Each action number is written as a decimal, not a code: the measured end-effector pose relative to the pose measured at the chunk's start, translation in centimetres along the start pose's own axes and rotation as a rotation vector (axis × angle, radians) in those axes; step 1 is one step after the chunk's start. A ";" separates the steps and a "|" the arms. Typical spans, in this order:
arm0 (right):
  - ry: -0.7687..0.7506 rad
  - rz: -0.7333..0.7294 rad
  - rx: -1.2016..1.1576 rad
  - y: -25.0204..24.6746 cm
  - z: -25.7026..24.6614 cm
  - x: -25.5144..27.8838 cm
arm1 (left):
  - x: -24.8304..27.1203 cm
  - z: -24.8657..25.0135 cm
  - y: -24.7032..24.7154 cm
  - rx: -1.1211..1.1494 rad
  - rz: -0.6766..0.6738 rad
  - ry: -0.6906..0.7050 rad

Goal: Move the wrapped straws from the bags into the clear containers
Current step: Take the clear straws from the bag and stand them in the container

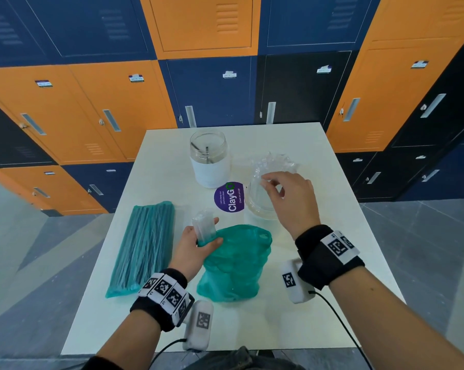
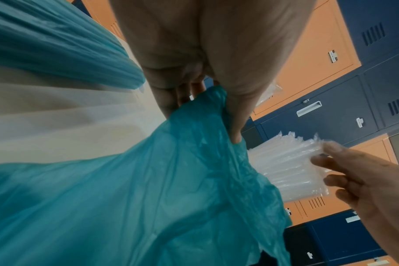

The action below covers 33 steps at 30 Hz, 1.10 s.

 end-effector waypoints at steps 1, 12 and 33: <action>-0.023 0.009 0.043 0.4 0.3 0.1 | -0.1 0.0 0.0 0.014 -0.001 0.003; -0.104 -0.092 -0.128 1.4 -2.2 2.4 | 0.0 0.2 0.1 0.198 0.079 -0.060; 0.426 -0.465 -0.821 5.0 -2.2 4.4 | 0.0 1.1 0.8 0.253 -0.016 -0.001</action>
Point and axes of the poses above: each hand's wrist, its own x-axis away from the middle knuckle, its own y-axis out of the palm, z = x × y, the point moved 2 cm from there along -x, towards the middle knuckle, and after that the axes turned 3 degrees about y, right-handed, at the moved point
